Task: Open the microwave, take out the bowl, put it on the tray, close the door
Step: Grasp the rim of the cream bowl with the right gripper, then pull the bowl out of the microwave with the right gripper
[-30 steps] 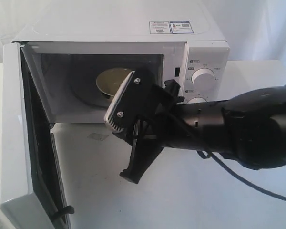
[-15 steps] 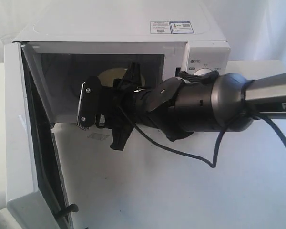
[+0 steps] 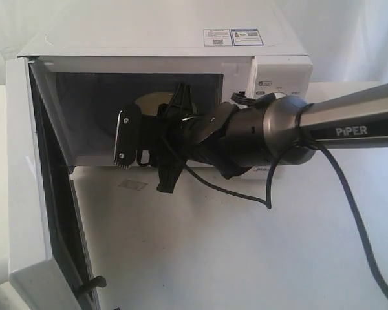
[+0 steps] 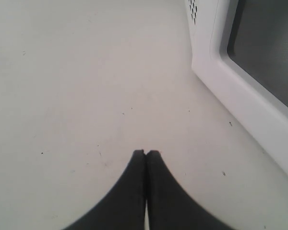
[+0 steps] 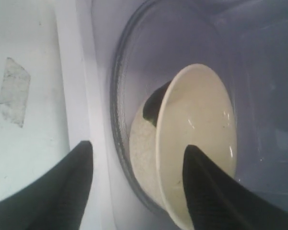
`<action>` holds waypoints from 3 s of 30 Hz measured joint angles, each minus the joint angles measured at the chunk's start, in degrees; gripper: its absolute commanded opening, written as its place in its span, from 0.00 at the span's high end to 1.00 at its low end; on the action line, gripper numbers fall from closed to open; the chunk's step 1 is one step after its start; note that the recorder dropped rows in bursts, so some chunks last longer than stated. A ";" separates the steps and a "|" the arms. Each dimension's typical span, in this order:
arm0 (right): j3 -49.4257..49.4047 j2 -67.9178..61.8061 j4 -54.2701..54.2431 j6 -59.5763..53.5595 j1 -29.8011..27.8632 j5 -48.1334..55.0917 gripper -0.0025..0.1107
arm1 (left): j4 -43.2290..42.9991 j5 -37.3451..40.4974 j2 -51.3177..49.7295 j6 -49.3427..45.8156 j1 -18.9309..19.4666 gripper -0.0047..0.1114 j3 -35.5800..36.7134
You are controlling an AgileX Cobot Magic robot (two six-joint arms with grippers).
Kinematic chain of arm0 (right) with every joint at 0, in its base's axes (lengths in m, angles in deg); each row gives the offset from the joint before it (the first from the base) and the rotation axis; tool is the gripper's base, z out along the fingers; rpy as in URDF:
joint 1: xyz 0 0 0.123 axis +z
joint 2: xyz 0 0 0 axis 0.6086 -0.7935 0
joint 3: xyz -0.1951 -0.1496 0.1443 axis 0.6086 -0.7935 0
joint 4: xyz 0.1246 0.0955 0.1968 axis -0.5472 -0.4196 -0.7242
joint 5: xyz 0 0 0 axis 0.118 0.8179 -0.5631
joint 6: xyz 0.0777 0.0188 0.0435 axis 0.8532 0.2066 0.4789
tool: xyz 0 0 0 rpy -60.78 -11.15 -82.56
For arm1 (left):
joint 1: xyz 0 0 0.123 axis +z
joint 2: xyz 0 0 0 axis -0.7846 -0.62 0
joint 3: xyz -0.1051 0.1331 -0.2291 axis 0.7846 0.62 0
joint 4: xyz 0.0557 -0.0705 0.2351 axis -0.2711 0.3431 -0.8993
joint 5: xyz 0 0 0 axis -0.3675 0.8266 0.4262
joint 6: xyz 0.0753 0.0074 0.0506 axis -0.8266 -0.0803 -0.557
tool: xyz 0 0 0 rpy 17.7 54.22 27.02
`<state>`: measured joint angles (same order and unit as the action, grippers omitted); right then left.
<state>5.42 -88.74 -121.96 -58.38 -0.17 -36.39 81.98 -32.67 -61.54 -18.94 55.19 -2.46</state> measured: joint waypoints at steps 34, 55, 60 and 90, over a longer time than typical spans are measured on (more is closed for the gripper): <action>8.20 -8.63 0.23 0.00 -2.54 1.10 0.55 | 0.00 0.00 0.00 0.00 0.00 0.96 0.00; 8.52 -8.65 0.01 0.33 -2.99 7.44 0.98 | 0.00 0.00 0.00 0.00 0.00 0.96 0.00; 8.52 -6.24 -1.89 0.91 -2.99 11.47 0.98 | 0.00 0.00 0.00 0.00 0.00 0.96 0.00; -16.98 21.02 2.84 27.16 1.61 23.29 0.98 | 0.00 0.00 0.00 0.00 0.00 0.96 0.00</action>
<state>-11.56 -67.72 -119.12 -31.22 1.45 -13.10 81.98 -32.67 -61.54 -18.94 55.19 -2.46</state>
